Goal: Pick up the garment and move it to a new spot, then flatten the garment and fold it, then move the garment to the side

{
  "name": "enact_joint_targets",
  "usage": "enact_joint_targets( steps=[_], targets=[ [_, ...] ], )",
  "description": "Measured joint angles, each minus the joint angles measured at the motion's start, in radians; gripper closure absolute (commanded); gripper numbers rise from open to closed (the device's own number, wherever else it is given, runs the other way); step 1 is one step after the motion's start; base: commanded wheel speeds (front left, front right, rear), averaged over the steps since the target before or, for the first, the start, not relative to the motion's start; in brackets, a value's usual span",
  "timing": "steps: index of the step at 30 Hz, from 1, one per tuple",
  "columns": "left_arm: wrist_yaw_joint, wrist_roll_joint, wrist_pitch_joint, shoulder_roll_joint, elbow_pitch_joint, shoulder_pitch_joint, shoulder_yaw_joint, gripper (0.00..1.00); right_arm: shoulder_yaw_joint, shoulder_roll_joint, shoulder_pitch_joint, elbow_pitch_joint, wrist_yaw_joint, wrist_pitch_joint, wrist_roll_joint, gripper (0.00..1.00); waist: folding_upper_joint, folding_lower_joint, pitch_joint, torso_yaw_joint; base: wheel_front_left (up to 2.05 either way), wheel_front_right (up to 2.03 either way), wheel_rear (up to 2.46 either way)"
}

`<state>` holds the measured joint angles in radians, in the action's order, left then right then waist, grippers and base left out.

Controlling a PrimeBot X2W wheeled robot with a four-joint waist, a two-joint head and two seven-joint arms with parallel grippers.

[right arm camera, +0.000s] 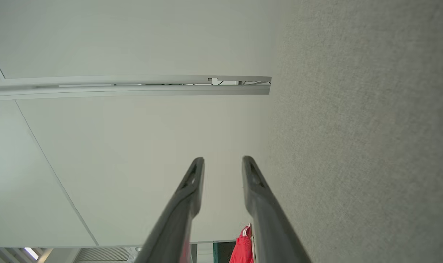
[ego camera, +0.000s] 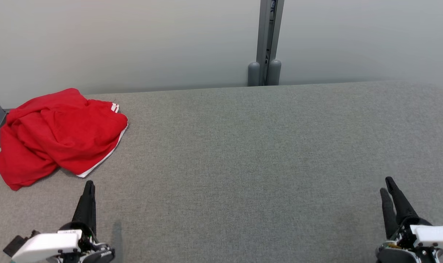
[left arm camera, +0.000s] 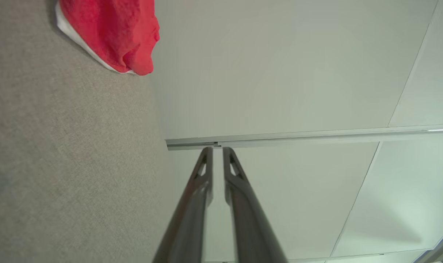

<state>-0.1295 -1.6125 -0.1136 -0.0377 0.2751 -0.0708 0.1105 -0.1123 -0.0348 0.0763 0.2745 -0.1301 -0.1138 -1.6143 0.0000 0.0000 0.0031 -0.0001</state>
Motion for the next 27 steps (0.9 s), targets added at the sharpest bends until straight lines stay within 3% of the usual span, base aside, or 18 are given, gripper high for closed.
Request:
enact_joint_targets(
  steps=[15, 27],
  targets=[
    [0.003, 0.083, 0.066, 0.008, -0.003, 0.026, -0.055, 0.00, 0.016, 0.007, -0.025, 0.007, 0.001, 0.063, 0.080, 0.00, 0.0000, 0.0000, 0.001, 0.001, 0.00, 0.00, 0.00],
    [0.043, 0.300, 0.116, 0.005, -0.061, 0.021, -0.105, 0.00, 0.007, 0.004, -0.025, -0.045, 0.001, 0.115, 0.291, 0.00, 0.0000, 0.0000, 0.001, 0.002, 0.00, 0.00, 0.00]
  ],
)
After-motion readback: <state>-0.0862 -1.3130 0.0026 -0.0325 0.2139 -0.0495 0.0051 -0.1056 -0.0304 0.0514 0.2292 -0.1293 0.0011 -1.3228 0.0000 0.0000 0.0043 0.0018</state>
